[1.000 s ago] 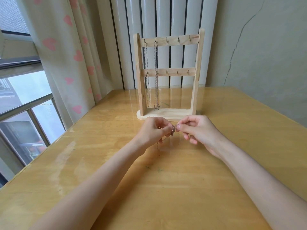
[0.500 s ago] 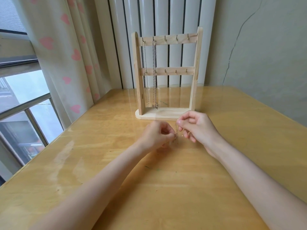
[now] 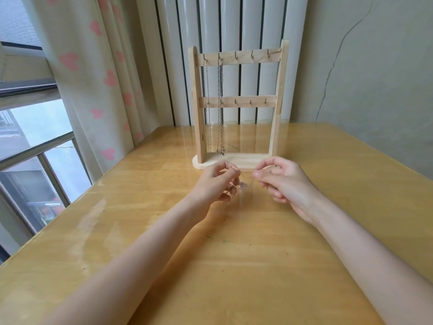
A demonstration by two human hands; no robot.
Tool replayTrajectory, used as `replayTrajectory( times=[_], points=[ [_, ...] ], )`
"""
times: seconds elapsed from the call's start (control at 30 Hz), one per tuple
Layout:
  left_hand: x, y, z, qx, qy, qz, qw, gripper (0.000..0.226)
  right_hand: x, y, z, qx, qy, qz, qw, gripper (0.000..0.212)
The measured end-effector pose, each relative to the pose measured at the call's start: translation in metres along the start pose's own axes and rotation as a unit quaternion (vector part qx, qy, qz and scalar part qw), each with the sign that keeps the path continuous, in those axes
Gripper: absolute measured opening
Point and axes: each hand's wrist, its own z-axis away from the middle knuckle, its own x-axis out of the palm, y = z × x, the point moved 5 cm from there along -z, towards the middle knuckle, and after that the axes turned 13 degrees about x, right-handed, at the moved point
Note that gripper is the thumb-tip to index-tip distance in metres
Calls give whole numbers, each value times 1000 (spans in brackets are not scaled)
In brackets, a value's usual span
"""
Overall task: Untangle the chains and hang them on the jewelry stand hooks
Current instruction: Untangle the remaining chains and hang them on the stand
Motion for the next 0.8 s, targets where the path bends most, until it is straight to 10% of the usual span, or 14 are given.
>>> replayTrajectory(
  times=[0.3,0.53,0.8],
  points=[
    [6,0,0,56,-60,-88,993,13,-14,-1,-3,-3,65,-80,995,6],
    [-1,-6,2,2,-100,-18,995,14,-14,2,-8,49,-33,-329,943,10],
    [-2,-6,2,-27,-46,58,997,14,-4,0,-5,53,-95,-255,961,18]
  ],
)
